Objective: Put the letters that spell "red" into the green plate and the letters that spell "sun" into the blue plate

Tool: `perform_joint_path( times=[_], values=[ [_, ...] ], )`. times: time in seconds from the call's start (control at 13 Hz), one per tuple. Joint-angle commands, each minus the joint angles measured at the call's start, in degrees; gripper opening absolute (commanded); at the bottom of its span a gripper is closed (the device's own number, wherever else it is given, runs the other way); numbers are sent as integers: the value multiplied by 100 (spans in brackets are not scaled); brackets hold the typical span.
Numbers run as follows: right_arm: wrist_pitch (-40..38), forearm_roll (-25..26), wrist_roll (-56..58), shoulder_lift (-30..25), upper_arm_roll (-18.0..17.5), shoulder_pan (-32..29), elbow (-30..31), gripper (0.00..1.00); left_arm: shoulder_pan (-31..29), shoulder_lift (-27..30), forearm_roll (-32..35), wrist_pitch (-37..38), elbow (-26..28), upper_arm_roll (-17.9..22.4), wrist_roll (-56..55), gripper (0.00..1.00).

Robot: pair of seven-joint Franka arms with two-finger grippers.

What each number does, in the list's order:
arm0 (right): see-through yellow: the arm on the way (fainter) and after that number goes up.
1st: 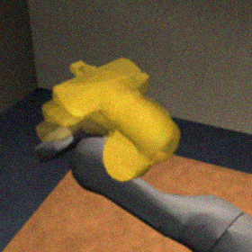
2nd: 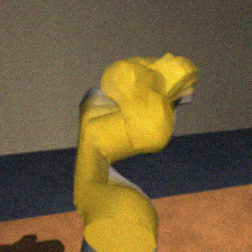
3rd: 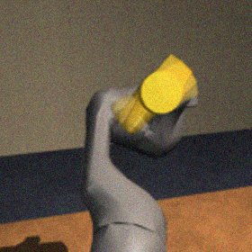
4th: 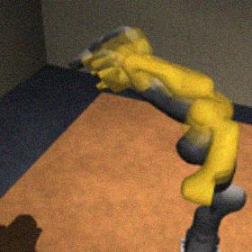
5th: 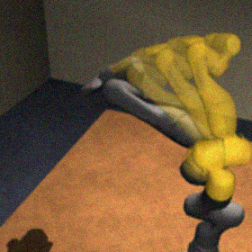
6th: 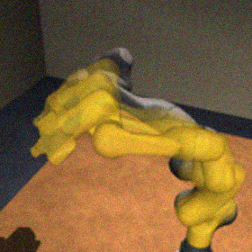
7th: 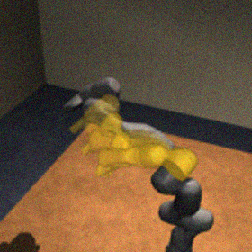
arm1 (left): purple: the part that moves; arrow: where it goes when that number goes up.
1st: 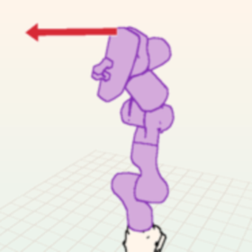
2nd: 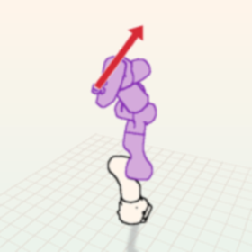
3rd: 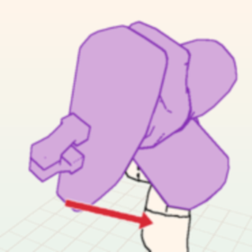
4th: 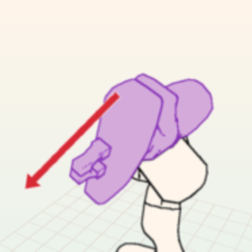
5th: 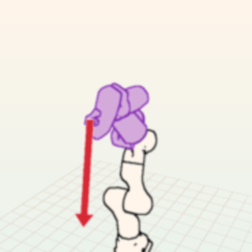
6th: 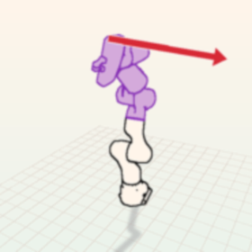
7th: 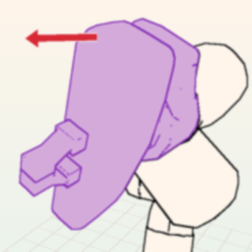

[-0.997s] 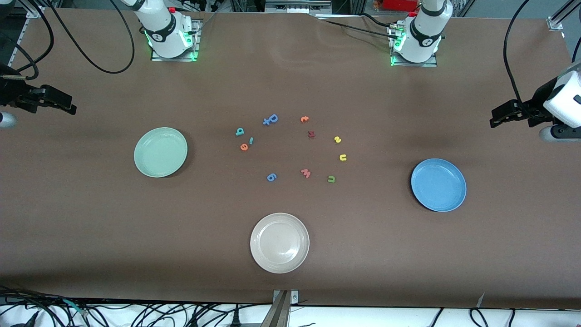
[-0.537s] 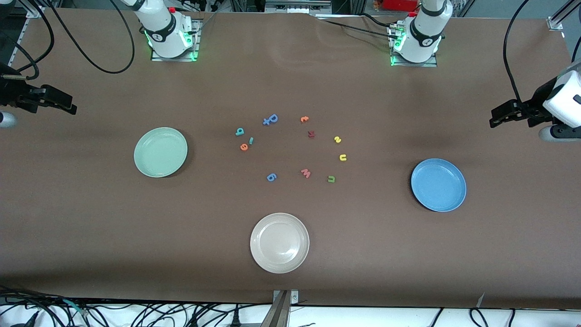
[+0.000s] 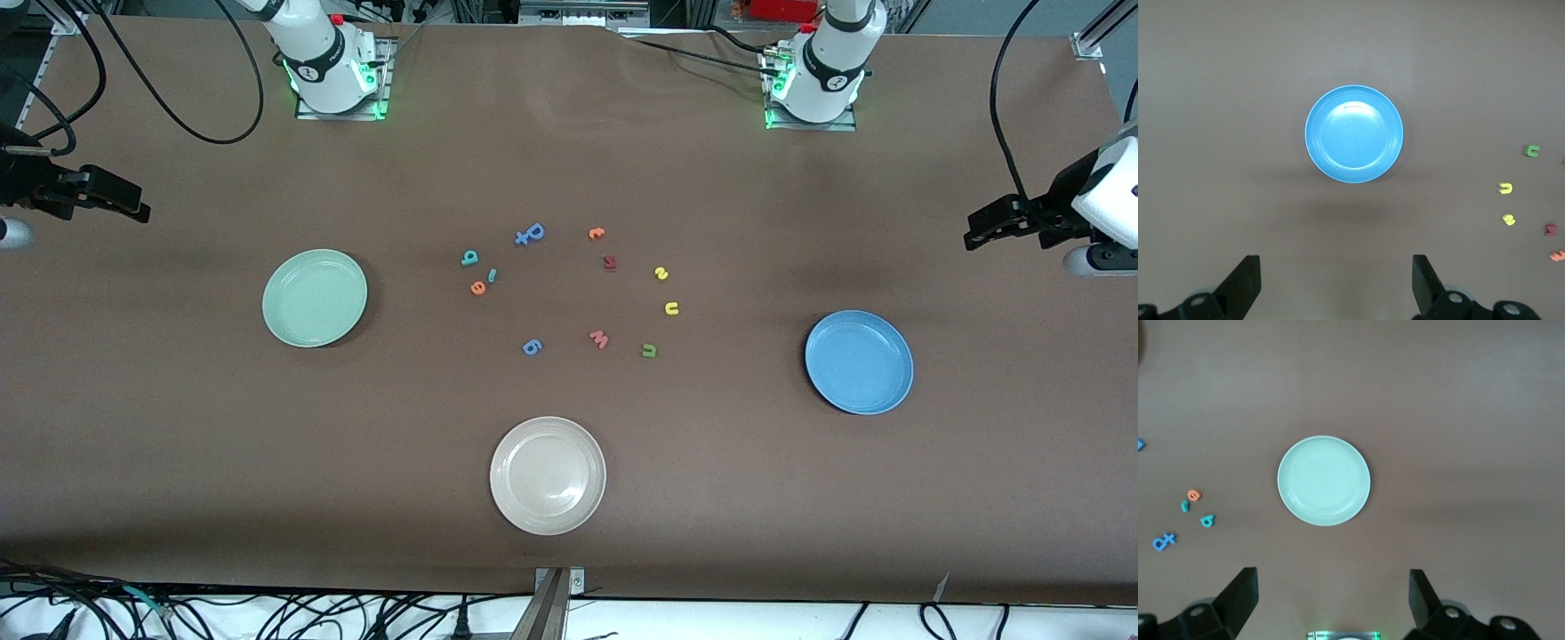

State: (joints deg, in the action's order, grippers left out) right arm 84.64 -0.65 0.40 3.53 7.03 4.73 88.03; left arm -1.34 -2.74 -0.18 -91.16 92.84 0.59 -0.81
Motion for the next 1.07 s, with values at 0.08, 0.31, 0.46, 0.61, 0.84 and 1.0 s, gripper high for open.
perform_joint_path(
  times=[0.08, 0.31, 0.46, 0.61, 0.84, 1.0],
  values=[
    [-141, 56, 56, -19, 9, 1, -40, 100, -33, -95, -140, 98, -126, 3, 134, 100],
    [-141, 65, 56, -19, 1, 10, -49, 100, -33, -104, -140, 98, -135, 3, 143, 100],
    [-141, 65, -13, -19, 1, 10, -40, 100, -7, -113, -140, 98, -117, 3, 143, 100],
    [-106, 74, -5, -10, 1, 10, -49, 100, -15, -113, -140, 98, -108, 3, 143, 100],
    [-149, 56, -5, -10, -8, 19, -49, 100, 2, -121, -131, 98, -100, 3, 143, 100],
    [-167, 65, 30, -10, -8, 19, -40, 100, 2, -121, -140, 98, -108, 3, 143, 100]
  ],
)
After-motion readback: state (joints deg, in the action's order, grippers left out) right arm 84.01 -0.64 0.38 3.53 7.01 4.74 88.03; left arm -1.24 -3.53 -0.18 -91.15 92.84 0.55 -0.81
